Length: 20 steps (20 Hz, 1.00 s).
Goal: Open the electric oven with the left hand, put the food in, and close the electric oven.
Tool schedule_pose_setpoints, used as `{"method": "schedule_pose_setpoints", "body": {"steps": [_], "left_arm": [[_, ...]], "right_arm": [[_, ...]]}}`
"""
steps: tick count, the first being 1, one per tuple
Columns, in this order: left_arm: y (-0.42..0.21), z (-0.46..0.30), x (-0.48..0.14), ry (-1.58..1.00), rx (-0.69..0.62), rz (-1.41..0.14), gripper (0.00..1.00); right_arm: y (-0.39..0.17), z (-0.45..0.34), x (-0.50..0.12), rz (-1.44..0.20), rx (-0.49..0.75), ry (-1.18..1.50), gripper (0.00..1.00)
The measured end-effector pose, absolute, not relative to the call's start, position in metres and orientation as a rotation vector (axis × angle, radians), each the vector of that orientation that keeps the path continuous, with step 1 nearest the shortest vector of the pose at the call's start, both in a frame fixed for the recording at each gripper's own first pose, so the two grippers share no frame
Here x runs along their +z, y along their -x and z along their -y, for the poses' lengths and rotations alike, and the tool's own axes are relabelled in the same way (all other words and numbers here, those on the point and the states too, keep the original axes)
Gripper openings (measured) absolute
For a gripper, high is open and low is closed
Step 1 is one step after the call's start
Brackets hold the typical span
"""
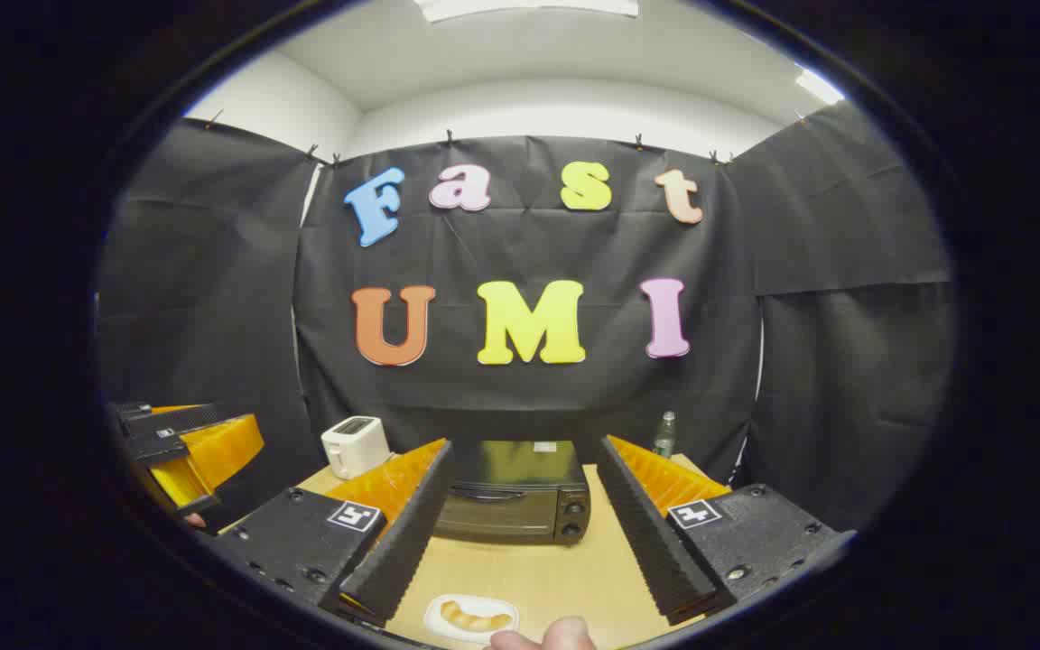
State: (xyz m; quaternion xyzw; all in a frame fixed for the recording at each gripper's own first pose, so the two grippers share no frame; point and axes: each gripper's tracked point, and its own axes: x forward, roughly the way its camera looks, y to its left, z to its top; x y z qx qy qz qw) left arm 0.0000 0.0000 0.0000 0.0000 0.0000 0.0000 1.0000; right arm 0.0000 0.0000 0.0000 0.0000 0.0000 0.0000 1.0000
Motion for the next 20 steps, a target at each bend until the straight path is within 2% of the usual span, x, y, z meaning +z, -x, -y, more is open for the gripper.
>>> {"method": "schedule_pose_setpoints", "body": {"steps": [20], "left_arm": [[0.0025,-0.0072,0.0089,-0.014,0.025,0.020,0.94]], "right_arm": [[-0.0001,-0.0039,0.0071,0.025,0.001,-0.016,1.00]]}}
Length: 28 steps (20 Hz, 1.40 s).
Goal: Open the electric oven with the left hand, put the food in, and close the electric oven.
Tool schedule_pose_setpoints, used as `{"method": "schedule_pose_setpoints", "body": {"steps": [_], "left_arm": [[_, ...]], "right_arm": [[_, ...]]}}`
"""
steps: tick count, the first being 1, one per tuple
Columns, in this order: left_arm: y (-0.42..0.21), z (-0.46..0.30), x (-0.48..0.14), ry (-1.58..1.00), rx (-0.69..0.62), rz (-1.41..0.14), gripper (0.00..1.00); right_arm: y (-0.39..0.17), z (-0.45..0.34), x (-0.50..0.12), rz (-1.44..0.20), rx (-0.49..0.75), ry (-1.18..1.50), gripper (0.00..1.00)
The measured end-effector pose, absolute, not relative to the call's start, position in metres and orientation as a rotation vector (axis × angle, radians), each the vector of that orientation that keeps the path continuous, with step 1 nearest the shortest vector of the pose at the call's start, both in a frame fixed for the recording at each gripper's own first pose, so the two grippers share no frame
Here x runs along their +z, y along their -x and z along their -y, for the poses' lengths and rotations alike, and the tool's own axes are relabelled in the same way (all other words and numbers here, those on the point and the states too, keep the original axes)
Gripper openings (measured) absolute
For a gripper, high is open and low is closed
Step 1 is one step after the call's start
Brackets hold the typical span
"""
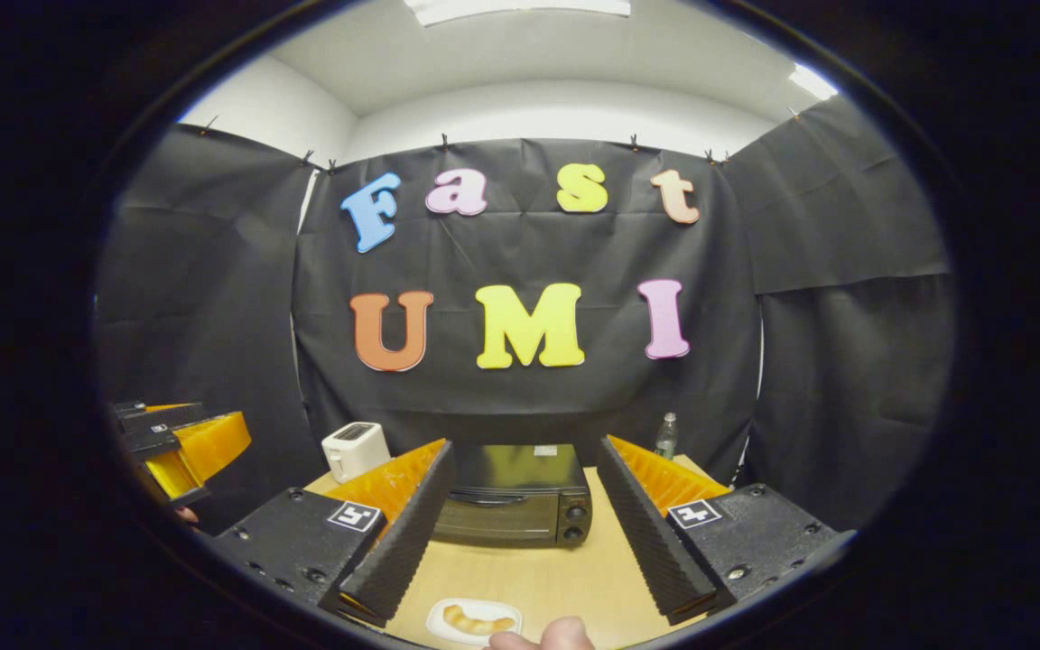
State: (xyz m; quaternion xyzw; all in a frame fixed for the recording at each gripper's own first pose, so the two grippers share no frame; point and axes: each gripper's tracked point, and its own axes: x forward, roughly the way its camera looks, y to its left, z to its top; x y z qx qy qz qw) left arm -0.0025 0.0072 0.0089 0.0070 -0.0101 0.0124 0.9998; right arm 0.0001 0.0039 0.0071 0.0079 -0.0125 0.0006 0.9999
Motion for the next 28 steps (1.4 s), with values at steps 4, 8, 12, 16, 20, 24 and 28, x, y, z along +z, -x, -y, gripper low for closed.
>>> {"method": "schedule_pose_setpoints", "body": {"steps": [4,8,12,16,20,24,28], "left_arm": [[0.003,-0.008,0.010,-0.012,0.029,0.018,0.94],[0.003,-0.008,0.010,-0.011,0.037,0.019,0.94],[-0.001,-0.007,0.006,-0.018,0.040,0.024,0.94],[-0.005,0.008,0.002,-0.009,0.014,0.009,0.94],[-0.019,0.028,-0.001,-0.015,-0.025,-0.003,0.94],[-0.042,0.049,-0.014,-0.010,-0.055,-0.043,0.94],[-0.073,0.073,-0.031,-0.002,-0.098,-0.099,0.94]], "right_arm": [[0.000,-0.002,0.006,0.027,0.002,-0.015,1.00],[-0.004,-0.002,0.007,0.028,0.007,-0.018,1.00],[-0.009,-0.005,0.005,0.024,0.019,-0.017,1.00],[-0.009,0.006,0.008,0.037,-0.002,-0.014,1.00],[-0.008,0.033,0.004,0.034,-0.053,-0.024,1.00],[-0.003,0.069,0.002,0.029,-0.132,-0.030,1.00],[0.005,0.106,-0.004,0.013,-0.211,-0.029,1.00]]}}
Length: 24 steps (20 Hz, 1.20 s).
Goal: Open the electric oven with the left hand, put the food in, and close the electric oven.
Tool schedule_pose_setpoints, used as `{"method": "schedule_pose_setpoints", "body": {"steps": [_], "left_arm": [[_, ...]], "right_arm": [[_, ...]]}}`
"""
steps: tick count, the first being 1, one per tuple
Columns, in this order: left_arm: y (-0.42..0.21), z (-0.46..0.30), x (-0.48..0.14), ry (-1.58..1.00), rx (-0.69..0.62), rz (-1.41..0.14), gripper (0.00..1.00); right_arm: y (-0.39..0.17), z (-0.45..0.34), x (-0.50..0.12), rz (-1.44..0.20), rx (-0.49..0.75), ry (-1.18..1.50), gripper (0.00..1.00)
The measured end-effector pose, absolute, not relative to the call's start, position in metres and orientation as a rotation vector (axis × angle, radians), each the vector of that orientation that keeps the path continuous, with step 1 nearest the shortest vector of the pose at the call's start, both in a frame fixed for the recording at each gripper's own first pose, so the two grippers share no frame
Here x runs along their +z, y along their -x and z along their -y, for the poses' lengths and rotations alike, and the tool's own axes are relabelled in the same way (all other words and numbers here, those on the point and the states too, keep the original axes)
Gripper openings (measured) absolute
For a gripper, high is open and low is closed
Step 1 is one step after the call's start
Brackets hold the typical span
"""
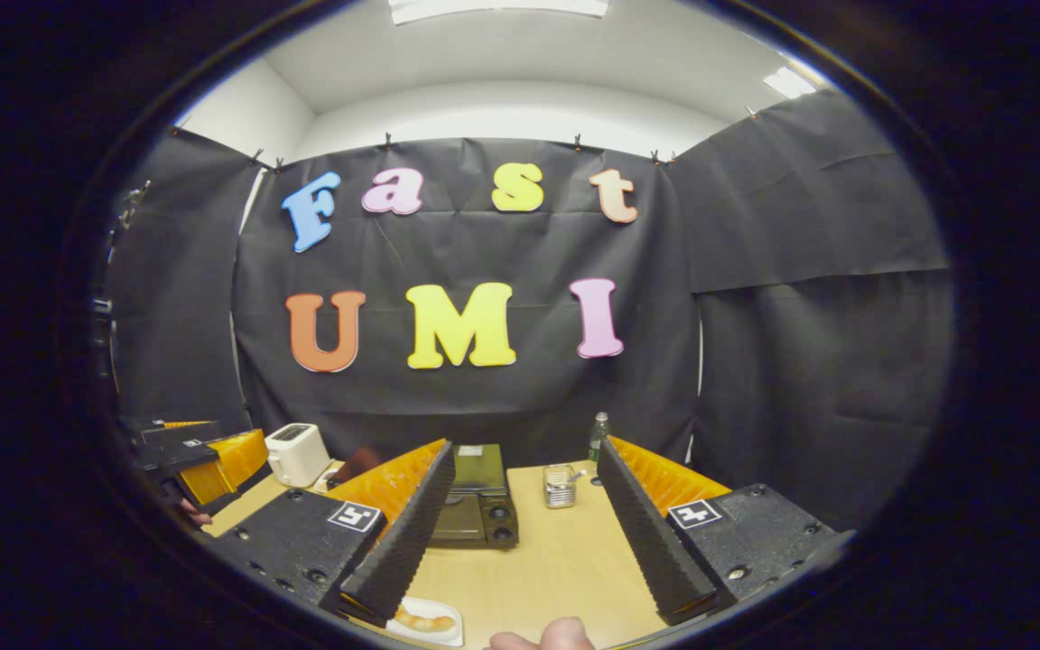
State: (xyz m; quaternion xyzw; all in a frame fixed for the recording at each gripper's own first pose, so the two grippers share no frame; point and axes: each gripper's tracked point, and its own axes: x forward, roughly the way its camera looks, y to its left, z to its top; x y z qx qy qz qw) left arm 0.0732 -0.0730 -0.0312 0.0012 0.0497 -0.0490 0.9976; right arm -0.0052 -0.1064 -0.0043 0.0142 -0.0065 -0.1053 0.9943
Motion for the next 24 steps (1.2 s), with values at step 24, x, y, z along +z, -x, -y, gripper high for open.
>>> {"method": "schedule_pose_setpoints", "body": {"steps": [24], "left_arm": [[-0.263,0.122,-0.205,-0.031,-0.071,-0.489,0.95]], "right_arm": [[0.021,0.237,-0.057,-0.173,-0.522,-0.039,0.97]]}}
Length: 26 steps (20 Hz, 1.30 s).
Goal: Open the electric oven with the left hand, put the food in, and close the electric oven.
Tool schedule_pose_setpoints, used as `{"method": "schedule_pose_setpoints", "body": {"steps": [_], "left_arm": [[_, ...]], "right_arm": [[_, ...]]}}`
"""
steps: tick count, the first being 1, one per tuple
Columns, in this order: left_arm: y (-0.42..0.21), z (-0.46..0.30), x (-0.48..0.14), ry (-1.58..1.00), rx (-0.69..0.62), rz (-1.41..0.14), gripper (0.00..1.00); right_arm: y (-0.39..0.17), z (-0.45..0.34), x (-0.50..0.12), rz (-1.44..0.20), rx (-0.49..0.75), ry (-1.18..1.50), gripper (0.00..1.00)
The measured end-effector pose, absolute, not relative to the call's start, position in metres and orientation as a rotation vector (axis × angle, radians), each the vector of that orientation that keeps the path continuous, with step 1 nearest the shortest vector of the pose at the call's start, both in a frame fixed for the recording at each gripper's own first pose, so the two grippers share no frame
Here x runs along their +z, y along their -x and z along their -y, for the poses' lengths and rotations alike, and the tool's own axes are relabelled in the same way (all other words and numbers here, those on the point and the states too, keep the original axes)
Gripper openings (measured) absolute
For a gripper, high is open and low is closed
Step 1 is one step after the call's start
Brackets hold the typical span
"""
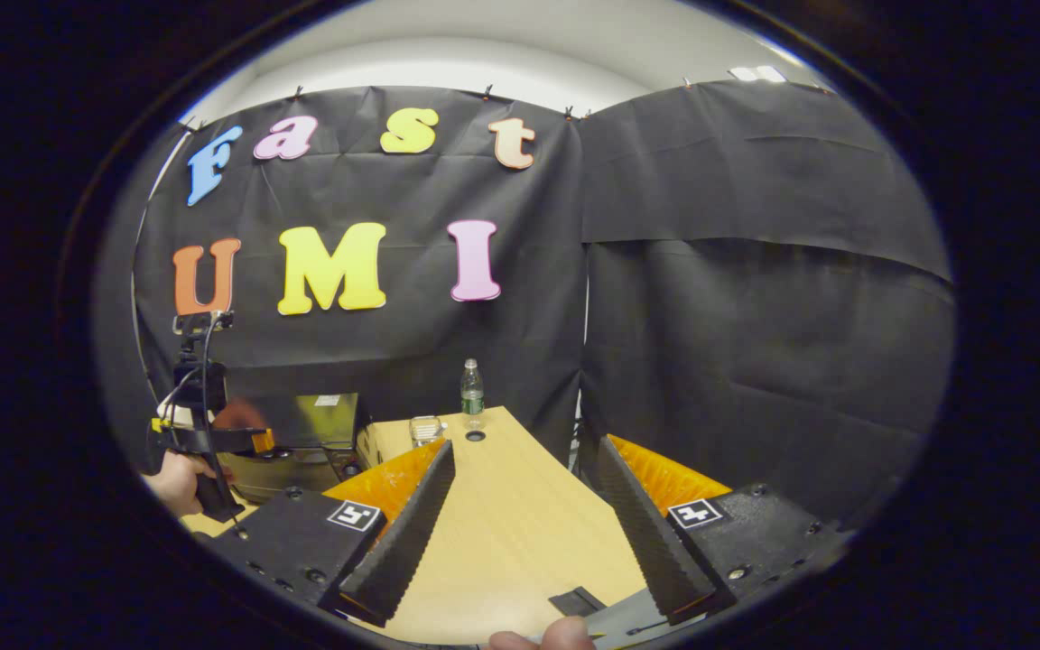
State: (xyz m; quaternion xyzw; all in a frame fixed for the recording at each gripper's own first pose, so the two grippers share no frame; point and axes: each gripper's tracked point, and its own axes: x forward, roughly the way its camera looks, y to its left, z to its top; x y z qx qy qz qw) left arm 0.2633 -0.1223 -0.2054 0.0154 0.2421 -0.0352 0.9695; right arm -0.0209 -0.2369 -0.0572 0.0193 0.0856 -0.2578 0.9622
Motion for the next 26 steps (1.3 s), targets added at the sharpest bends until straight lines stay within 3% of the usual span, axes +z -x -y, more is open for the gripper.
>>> {"method": "schedule_pose_setpoints", "body": {"steps": [18,21,24,26], "left_arm": [[-0.228,0.122,-0.212,-0.065,-0.065,-0.525,0.99],[-0.202,0.120,-0.222,-0.051,-0.073,-0.590,0.98],[-0.151,0.126,-0.270,0.006,-0.088,-0.787,0.97],[-0.136,0.126,-0.288,0.025,-0.098,-0.834,0.97]], "right_arm": [[0.034,0.228,-0.060,-0.180,-0.492,-0.067,0.98],[0.037,0.224,-0.061,-0.176,-0.483,-0.082,0.97],[0.037,0.215,-0.065,-0.179,-0.456,-0.100,0.97],[0.039,0.209,-0.066,-0.182,-0.440,-0.092,0.97]]}}
